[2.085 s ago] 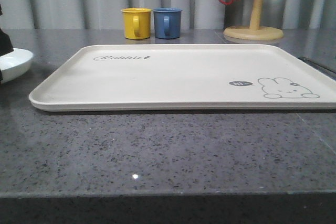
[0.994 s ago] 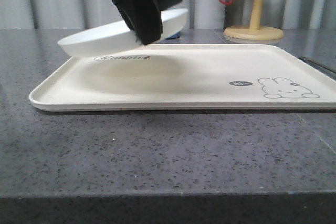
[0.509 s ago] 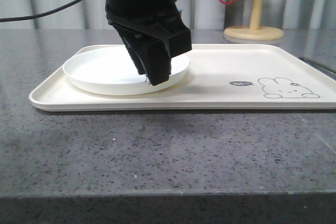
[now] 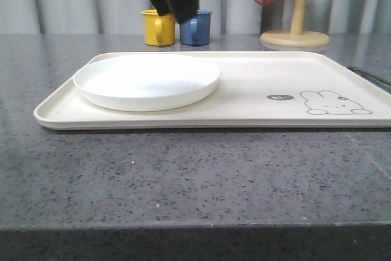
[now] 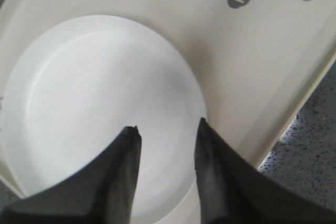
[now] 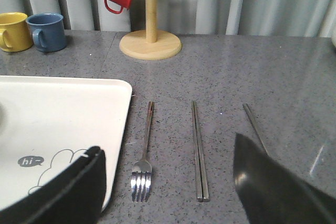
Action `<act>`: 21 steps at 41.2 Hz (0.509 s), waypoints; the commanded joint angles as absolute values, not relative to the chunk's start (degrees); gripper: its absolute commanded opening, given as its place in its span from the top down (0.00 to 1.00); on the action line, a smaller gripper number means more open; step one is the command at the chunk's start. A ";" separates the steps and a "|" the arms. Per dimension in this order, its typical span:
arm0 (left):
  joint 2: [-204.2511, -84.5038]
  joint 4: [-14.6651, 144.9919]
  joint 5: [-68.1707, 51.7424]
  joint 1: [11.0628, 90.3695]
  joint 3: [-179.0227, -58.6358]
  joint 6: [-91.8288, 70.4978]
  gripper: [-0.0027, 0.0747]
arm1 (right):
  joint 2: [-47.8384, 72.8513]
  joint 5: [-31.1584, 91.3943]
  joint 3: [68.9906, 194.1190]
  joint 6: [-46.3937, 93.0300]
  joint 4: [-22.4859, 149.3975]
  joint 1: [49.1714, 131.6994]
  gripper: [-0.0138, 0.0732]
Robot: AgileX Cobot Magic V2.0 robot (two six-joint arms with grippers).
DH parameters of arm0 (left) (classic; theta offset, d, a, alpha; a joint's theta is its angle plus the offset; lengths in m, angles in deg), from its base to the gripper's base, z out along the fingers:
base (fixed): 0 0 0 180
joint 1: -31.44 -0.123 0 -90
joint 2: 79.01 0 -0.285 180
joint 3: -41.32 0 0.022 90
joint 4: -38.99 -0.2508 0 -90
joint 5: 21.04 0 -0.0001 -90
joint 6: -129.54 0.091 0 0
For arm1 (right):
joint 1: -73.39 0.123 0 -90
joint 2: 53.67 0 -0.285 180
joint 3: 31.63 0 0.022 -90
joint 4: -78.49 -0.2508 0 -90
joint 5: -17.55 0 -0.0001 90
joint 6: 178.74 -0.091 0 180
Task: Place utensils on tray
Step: 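Raise the left gripper away from the plate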
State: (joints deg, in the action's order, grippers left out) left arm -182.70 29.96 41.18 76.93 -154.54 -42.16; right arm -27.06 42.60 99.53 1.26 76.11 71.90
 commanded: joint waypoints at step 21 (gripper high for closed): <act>-161.59 33.26 35.11 52.38 -140.68 -46.93 0.99 | -26.26 37.68 101.39 1.26 76.27 71.58 0.22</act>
State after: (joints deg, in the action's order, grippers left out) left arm -166.71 31.49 40.80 54.83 -142.51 -46.02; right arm -27.06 42.60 99.53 1.26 76.11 71.90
